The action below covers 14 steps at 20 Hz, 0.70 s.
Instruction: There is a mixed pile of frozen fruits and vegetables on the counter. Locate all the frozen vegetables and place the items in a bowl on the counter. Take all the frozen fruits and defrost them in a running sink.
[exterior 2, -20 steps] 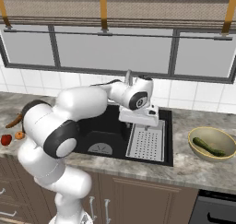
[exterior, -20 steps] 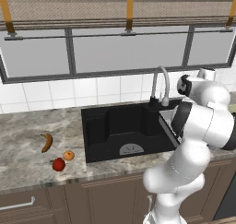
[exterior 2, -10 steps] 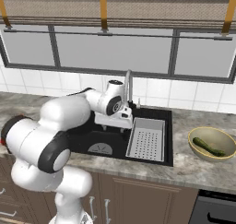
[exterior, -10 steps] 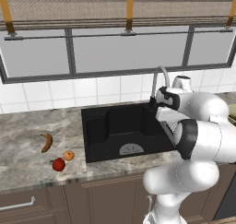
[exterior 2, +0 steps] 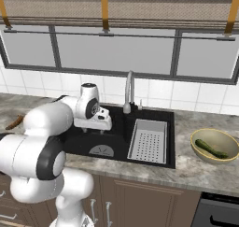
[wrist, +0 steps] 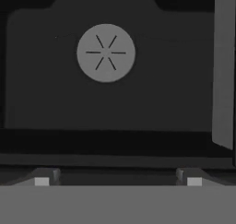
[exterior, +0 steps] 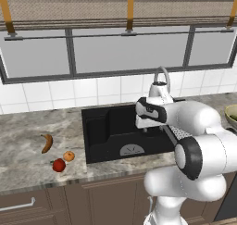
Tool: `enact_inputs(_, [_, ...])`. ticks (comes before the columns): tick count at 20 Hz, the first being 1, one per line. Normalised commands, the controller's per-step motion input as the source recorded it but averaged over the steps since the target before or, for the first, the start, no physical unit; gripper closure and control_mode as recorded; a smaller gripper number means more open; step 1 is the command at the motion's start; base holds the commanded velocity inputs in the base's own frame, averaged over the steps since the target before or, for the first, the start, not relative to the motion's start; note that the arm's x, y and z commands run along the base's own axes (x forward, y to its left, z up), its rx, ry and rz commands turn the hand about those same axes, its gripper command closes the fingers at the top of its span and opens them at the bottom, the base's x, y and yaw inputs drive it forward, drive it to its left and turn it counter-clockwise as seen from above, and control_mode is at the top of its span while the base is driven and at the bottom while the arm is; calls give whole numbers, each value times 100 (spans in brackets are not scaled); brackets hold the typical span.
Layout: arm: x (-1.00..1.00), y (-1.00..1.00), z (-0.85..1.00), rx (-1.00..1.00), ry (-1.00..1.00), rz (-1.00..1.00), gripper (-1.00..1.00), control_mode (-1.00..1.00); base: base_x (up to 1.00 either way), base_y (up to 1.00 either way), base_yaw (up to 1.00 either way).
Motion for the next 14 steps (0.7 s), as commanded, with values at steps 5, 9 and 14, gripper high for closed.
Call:
enact_inputs(5, [10,93,7,-18,6,2,-100,-100,0,0,0])
enact_inputs(9, [12,62,2,-3,5,5,-100,-100,0,0,0])
enact_inputs(14, [-1,54,19,1,18,5,-100,-100,0,0,0])
